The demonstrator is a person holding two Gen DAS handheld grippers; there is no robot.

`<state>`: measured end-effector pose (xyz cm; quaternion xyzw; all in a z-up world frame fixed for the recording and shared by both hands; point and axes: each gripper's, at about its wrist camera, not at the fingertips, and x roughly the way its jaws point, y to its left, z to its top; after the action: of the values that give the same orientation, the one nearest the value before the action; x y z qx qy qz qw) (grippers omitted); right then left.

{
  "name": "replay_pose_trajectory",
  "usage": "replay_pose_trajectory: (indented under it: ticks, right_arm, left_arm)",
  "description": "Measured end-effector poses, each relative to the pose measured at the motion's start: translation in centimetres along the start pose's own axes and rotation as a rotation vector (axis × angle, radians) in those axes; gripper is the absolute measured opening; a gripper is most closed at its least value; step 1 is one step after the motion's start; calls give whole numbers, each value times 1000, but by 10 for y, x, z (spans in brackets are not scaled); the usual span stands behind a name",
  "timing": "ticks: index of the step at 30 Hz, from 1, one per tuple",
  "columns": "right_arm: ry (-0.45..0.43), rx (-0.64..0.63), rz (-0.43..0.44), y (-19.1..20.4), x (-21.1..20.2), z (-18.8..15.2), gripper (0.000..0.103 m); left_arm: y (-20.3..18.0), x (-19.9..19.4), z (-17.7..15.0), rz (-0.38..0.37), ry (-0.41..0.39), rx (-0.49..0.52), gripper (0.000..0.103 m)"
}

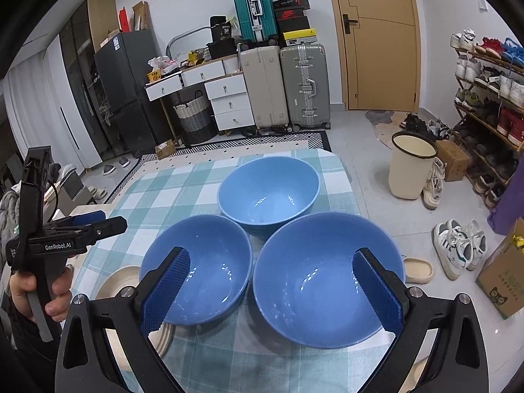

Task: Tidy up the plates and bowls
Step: 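Move both tools toward the light-blue bowls on the table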

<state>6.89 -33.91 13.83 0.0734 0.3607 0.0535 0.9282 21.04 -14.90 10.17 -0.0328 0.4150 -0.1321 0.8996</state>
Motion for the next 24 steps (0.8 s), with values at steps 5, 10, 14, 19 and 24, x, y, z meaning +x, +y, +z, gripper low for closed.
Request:
replay_pose_trajectory:
  ticks: [5, 10, 14, 19, 24]
  right_arm:
    - [15, -2, -22, -7, 14, 13, 101]
    - [20, 17, -21, -16, 28, 25, 101]
    - [28, 21, -30, -21, 41, 33, 101]
    - [41, 36, -24, -27, 56, 39, 101]
    - [45, 49, -18, -32, 69, 45, 101]
  left_arm:
    - [-7, 17, 12, -4, 10, 5, 102]
    - [-14, 40, 20, -13, 33, 17, 102]
    - [-15, 57, 24, -15, 54, 15, 102]
    - [-13, 75, 33, -19, 71, 5, 102]
    - [-13, 89, 43, -20, 78, -6, 102]
